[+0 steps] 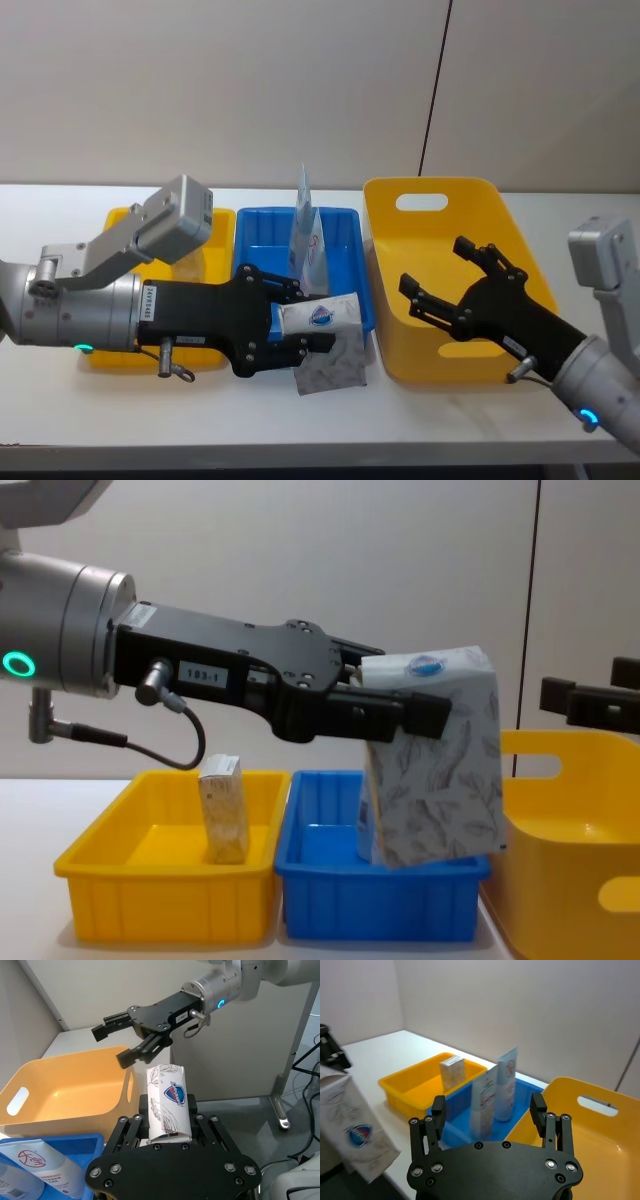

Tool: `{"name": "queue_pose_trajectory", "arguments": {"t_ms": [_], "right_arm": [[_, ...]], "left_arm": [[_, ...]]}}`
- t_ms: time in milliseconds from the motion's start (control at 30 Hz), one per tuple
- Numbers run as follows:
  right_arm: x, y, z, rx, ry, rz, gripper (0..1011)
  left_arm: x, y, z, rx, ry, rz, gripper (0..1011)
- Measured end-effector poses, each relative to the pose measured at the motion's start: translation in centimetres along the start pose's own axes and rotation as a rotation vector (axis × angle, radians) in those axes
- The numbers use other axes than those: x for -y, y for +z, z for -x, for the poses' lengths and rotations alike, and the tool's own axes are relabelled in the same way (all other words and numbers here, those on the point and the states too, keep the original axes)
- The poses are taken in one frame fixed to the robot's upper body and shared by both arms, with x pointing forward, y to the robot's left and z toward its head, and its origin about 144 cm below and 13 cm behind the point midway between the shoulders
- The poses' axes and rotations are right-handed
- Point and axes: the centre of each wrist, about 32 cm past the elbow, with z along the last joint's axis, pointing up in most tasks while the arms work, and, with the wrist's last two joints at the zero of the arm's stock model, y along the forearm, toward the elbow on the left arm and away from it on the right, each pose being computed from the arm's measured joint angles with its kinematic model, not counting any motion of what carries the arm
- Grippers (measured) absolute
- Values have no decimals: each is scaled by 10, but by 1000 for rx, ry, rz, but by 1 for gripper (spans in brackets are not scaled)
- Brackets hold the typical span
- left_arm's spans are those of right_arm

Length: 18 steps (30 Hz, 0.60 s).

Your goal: Bimanual collaborative sorting of washing and personal care products

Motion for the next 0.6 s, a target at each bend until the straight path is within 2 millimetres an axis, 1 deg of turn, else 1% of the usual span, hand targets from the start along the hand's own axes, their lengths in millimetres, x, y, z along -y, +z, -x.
{"name": "queue_pose_trajectory", "arguments": {"t_ms": [600], "right_arm": [[22,25,-42,72,290,77,1003]], "left_arm": [[0,0,0,0,0,0,365]]}}
